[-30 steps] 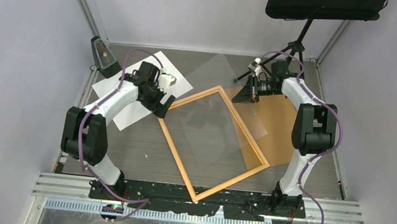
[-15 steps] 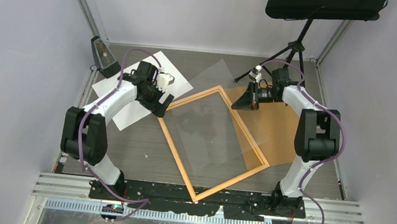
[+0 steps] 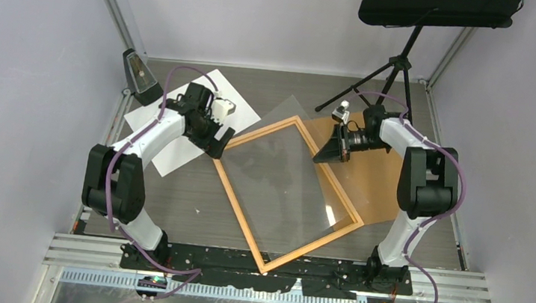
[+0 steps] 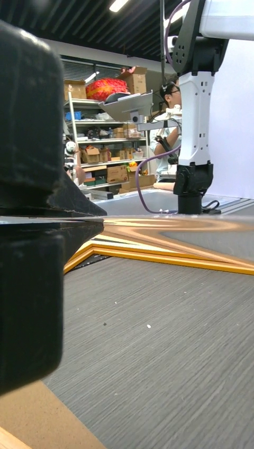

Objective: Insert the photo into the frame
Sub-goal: Adjust the photo frame item on the photo frame.

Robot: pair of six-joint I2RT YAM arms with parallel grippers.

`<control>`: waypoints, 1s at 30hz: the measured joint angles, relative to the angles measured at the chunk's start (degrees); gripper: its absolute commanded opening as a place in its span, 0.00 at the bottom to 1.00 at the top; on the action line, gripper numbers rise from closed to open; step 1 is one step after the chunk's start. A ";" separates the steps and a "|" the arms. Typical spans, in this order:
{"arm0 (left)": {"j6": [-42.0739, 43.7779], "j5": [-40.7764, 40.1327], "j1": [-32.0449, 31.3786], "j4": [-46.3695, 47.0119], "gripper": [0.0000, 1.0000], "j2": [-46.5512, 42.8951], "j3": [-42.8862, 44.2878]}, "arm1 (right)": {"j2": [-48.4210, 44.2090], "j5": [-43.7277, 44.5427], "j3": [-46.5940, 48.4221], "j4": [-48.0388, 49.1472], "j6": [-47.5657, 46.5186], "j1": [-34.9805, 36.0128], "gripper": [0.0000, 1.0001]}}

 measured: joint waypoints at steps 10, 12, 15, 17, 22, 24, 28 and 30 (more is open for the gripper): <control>0.00 -0.02 0.00 0.04 1.00 0.00 0.00 | 0.94 -0.72 -2.80 -0.17 -2.21 0.85 0.06; 0.00 -0.02 0.00 0.07 0.99 0.00 0.00 | 0.96 -0.81 -3.78 1.09 -1.77 0.98 0.06; 0.00 -0.02 0.00 0.11 0.99 0.00 0.00 | 1.33 -1.31 -4.39 2.12 -1.40 1.27 0.06; 0.00 -0.02 0.00 0.15 1.00 0.00 0.00 | 1.46 -1.55 -4.42 2.54 -1.38 1.40 0.06; 0.00 -0.02 0.00 0.17 1.00 0.00 0.00 | 1.49 -2.27 -4.42 2.91 -1.38 1.38 0.06; 0.00 -0.02 0.00 0.17 1.00 0.00 0.00 | 1.46 -2.58 -4.42 2.93 -1.38 1.20 0.06; 0.00 -0.04 0.00 0.22 1.00 0.00 0.00 | 1.46 -3.06 -4.42 2.89 -1.42 0.72 0.06; 0.00 -0.04 0.00 0.22 1.00 0.00 0.00 | 1.46 -3.19 -4.37 2.67 -1.62 0.61 0.06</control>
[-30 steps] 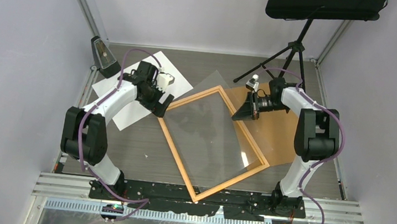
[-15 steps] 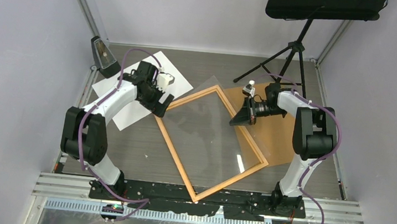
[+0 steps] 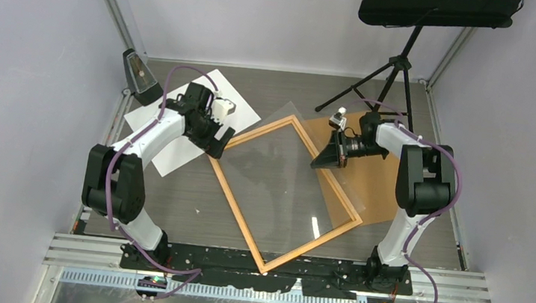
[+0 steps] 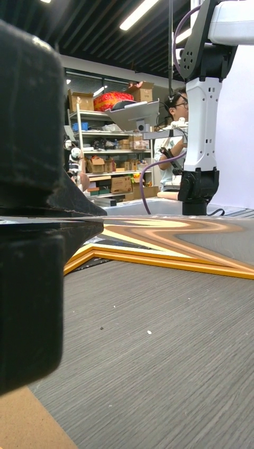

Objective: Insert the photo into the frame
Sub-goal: Adjust the photo frame item on the photo frame.

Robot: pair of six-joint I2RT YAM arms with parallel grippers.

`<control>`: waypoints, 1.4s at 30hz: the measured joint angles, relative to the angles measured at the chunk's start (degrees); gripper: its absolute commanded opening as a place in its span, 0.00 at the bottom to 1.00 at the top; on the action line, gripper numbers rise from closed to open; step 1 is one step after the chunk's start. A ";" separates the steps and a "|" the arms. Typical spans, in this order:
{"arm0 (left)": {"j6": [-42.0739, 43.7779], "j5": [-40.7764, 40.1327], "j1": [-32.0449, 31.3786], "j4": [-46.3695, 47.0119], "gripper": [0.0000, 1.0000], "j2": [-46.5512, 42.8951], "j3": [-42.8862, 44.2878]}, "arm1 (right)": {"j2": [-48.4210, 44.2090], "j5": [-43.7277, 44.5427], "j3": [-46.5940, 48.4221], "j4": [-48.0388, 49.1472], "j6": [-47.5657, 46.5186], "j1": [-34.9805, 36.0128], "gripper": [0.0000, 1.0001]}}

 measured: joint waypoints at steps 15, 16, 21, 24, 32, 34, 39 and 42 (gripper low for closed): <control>0.02 -0.46 0.00 0.13 0.99 0.17 0.00 | 8.37 -4.31 13.38 -30.42 -30.18 -0.59 0.06; 0.02 -0.59 0.00 0.13 0.99 0.17 0.00 | 8.90 -4.35 13.53 -31.78 -31.43 -0.59 0.06; 0.02 -1.05 0.00 0.13 1.00 0.17 0.00 | 9.97 -4.59 13.94 -35.15 -34.53 -0.59 0.06; 0.02 -1.07 0.00 0.13 1.00 0.22 0.00 | 10.49 -4.61 14.58 -36.28 -35.50 -0.52 0.06; 0.02 -1.07 0.00 0.13 1.00 0.72 0.00 | 12.55 -4.61 16.00 -36.81 -36.09 0.28 0.06; 0.02 -1.07 0.02 0.15 1.00 0.74 0.00 | 12.90 -4.61 16.28 -36.87 -36.20 0.33 0.06; 0.00 -1.05 0.37 0.15 1.00 0.85 0.00 | 14.38 -4.66 17.38 -37.09 -36.37 0.42 0.06; 0.00 -1.07 0.66 0.13 1.00 0.92 0.00 | 15.28 -4.72 18.14 -37.18 -36.46 0.66 0.06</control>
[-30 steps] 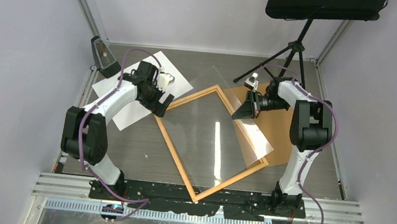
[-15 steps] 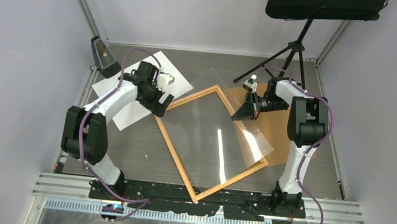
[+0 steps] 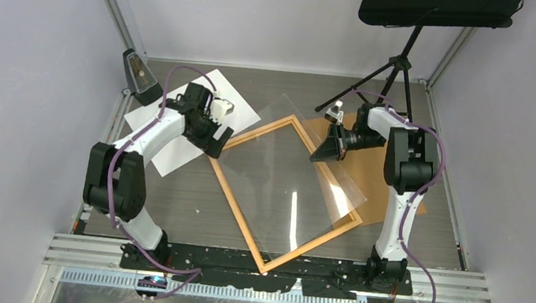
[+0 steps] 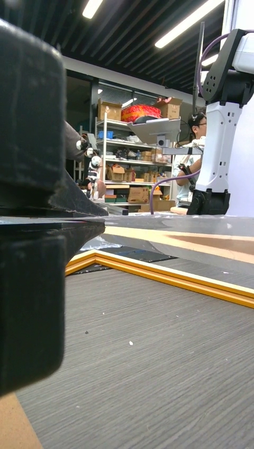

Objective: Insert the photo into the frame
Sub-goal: Adjust the photo frame item on the photo frame.

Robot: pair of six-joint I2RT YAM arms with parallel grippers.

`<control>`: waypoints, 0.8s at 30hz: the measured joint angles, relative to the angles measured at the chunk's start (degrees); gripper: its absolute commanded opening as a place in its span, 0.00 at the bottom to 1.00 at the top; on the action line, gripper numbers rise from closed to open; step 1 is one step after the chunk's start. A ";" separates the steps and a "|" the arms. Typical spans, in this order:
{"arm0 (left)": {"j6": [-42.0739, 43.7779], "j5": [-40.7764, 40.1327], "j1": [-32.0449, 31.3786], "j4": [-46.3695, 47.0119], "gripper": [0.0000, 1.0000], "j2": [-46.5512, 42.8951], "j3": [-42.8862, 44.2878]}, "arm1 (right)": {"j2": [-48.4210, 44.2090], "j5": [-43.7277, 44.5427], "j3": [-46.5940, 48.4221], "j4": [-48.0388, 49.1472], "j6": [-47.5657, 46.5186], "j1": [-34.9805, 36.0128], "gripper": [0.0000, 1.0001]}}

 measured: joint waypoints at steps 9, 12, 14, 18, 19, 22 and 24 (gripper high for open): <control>0.00 0.02 0.15 0.00 1.00 0.04 0.00 | 2.03 -0.31 2.51 -0.20 0.09 0.28 0.06; 0.02 0.02 0.26 0.00 1.00 0.09 0.00 | 2.75 -0.28 3.52 -0.20 0.44 0.39 0.06; 0.00 0.02 0.37 0.00 1.00 0.17 0.00 | 3.08 -0.28 4.09 -0.20 0.68 0.46 0.06; 0.02 0.02 0.46 -0.02 1.00 0.31 0.00 | 3.65 -0.07 5.25 -0.24 1.09 0.74 0.06; 0.02 0.02 0.46 0.00 1.00 0.31 0.00 | 3.82 0.09 5.57 -0.26 1.16 0.76 0.06; 0.02 0.02 0.46 0.00 1.00 0.37 0.00 | 4.48 0.39 6.82 -0.24 1.66 0.90 0.06; 0.02 0.02 0.48 -0.02 0.99 0.39 0.00 | 4.76 0.79 7.61 -0.22 2.34 1.03 0.06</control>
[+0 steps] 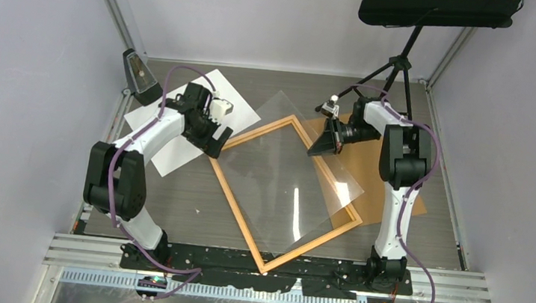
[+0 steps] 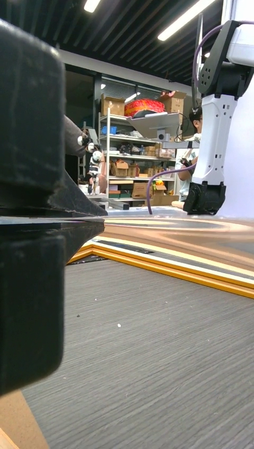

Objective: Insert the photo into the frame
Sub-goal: Adjust the photo frame item on the photo frame.

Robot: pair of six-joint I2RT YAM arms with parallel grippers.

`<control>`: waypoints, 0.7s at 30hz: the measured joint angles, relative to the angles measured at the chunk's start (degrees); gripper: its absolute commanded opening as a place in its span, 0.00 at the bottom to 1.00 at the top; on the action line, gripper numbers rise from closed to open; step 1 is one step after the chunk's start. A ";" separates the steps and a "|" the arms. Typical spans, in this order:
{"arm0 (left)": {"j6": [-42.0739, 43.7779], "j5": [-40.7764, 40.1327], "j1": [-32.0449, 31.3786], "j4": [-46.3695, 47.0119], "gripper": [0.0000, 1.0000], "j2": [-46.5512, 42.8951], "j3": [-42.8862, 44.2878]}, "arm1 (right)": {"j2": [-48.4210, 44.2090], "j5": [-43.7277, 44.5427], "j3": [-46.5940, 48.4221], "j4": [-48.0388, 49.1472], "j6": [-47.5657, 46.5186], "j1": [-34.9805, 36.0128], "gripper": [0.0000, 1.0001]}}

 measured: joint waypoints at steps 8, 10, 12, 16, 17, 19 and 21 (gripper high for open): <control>0.00 0.00 0.13 0.00 0.99 0.28 0.02 | -10.47 10.05 -15.78 33.29 31.76 0.26 0.06; 0.02 0.02 0.33 0.00 0.99 0.31 0.02 | -12.50 11.74 -16.24 37.59 37.70 0.44 0.06; 0.04 0.02 0.52 0.00 0.99 0.39 0.07 | -12.59 12.74 -14.80 42.03 41.13 0.68 0.06; 0.17 0.04 0.79 0.02 0.99 0.50 0.13 | -12.61 14.19 -15.52 48.78 46.29 1.11 0.06; 0.17 0.07 0.83 0.02 0.99 0.50 0.13 | -12.63 14.43 -15.93 49.62 47.19 1.20 0.06; 0.20 0.15 0.90 0.02 0.99 0.50 0.13 | -12.70 14.97 -16.94 51.04 48.68 1.33 0.06; 0.20 0.33 1.01 0.02 0.99 0.50 0.13 | -12.92 15.34 -17.86 51.67 50.01 1.38 0.06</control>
